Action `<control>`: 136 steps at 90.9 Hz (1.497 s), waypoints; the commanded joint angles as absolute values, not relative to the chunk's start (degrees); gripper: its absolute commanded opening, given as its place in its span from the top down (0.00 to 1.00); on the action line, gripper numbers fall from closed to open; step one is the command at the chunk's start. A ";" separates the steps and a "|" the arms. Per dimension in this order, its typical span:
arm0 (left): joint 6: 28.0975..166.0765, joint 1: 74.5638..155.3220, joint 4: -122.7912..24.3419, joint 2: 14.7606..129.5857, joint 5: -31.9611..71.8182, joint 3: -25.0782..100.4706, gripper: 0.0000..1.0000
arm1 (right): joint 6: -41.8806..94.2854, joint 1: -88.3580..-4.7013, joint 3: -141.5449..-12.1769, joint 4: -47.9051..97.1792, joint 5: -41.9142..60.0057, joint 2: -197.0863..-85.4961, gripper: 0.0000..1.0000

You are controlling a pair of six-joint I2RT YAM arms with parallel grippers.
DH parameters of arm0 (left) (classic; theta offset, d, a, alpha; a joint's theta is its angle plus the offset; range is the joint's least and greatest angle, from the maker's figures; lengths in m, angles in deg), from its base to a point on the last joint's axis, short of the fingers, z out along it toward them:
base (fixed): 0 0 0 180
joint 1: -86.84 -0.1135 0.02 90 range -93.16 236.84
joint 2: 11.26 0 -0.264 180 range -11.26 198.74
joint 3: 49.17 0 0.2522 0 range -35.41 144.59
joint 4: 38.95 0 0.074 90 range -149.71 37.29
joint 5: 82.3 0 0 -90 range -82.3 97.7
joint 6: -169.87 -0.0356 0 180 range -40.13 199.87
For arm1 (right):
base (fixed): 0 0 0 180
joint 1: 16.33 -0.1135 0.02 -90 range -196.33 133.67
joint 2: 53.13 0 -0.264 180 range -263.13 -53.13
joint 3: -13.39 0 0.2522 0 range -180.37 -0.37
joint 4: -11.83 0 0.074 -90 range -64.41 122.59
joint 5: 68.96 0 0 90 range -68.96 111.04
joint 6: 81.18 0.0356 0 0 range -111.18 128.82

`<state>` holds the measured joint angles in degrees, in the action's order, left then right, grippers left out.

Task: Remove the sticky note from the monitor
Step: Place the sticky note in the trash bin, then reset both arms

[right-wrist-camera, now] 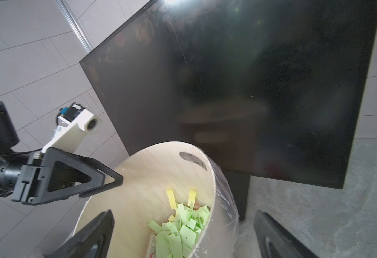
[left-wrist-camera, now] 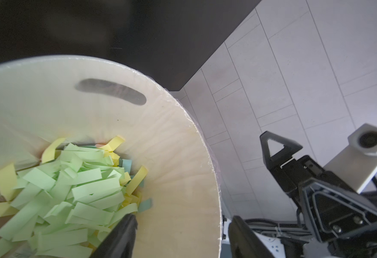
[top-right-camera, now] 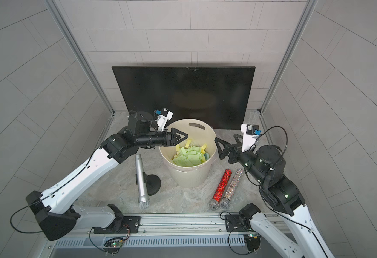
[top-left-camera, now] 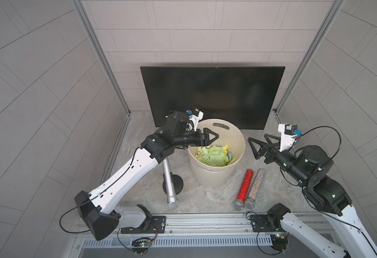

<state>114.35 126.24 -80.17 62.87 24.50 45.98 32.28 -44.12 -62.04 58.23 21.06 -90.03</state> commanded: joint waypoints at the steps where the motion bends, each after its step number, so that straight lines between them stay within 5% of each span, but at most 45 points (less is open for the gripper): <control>1: 108.96 125.85 -82.40 58.40 18.14 48.33 0.21 | 27.58 -43.75 -63.70 59.42 27.31 -89.31 0.00; 17: 103.91 124.46 -83.99 51.02 3.37 46.24 0.01 | 24.13 -43.60 -62.42 59.27 39.42 -88.38 0.00; 47: 96.27 119.23 -77.96 35.38 -26.74 29.46 0.00 | 23.31 -39.91 -47.07 50.12 58.35 -82.31 0.00; 85: 99.08 106.17 -65.55 28.27 -35.12 1.08 0.00 | 21.49 -29.30 -18.11 22.89 63.98 -75.58 0.00; 136: 91.09 94.48 -33.29 50.36 -25.73 -13.77 0.00 | 19.40 -26.77 -13.23 -6.09 56.99 -109.45 0.00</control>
<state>93.06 95.82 -44.08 45.15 -29.34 -12.53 21.00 -27.88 -13.23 3.44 59.52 -104.13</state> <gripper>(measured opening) 0.999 0.999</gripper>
